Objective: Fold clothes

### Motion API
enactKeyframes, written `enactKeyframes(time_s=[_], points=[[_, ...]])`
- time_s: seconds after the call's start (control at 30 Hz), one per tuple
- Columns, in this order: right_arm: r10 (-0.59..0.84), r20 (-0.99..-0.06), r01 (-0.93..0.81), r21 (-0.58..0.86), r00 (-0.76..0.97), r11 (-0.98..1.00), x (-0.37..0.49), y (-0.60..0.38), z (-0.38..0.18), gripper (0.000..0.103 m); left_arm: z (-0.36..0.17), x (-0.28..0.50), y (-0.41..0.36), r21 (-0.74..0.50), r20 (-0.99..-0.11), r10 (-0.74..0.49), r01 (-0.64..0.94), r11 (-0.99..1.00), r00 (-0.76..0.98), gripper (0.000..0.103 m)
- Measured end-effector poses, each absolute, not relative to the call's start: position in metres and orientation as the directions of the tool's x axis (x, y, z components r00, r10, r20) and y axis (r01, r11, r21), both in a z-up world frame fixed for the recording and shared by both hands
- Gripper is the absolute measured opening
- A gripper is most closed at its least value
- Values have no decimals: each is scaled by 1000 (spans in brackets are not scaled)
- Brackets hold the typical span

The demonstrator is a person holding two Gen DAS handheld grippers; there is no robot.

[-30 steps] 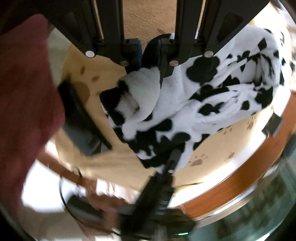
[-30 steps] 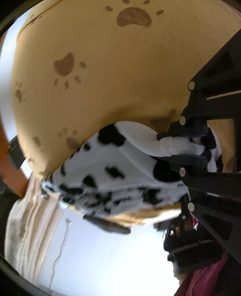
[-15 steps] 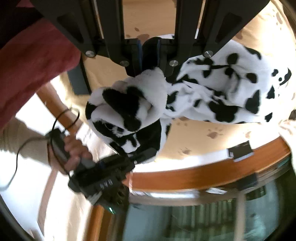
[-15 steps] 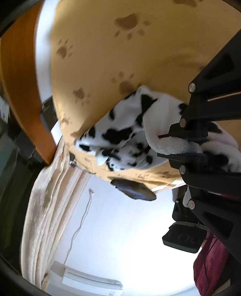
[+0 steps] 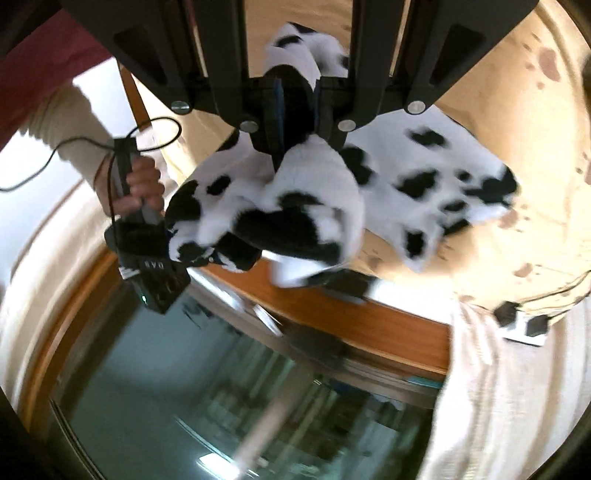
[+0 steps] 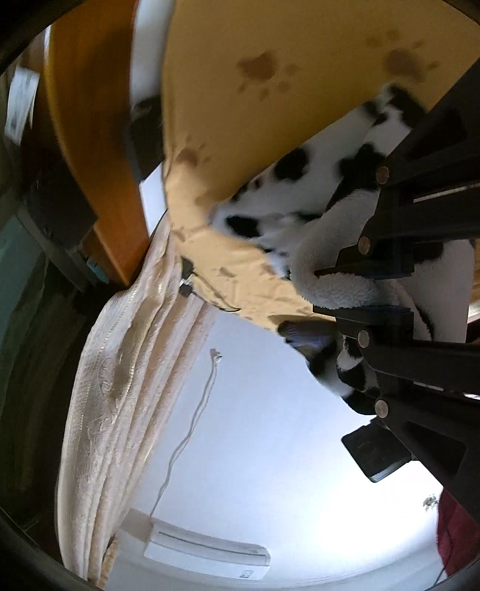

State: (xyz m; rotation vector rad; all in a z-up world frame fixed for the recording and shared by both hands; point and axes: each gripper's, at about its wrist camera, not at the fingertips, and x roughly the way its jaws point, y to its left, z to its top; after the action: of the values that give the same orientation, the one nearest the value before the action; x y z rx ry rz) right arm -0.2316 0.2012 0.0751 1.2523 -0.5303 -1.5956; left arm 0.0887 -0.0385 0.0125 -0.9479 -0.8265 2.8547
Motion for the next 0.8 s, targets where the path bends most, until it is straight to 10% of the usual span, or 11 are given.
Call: enactKeyframes(time_s=[0.8], points=[[-750,-662,288,720,11,-631,-340,54,-55,11,-142,74,-194,-692,-609,198,394,-605,-768,14]])
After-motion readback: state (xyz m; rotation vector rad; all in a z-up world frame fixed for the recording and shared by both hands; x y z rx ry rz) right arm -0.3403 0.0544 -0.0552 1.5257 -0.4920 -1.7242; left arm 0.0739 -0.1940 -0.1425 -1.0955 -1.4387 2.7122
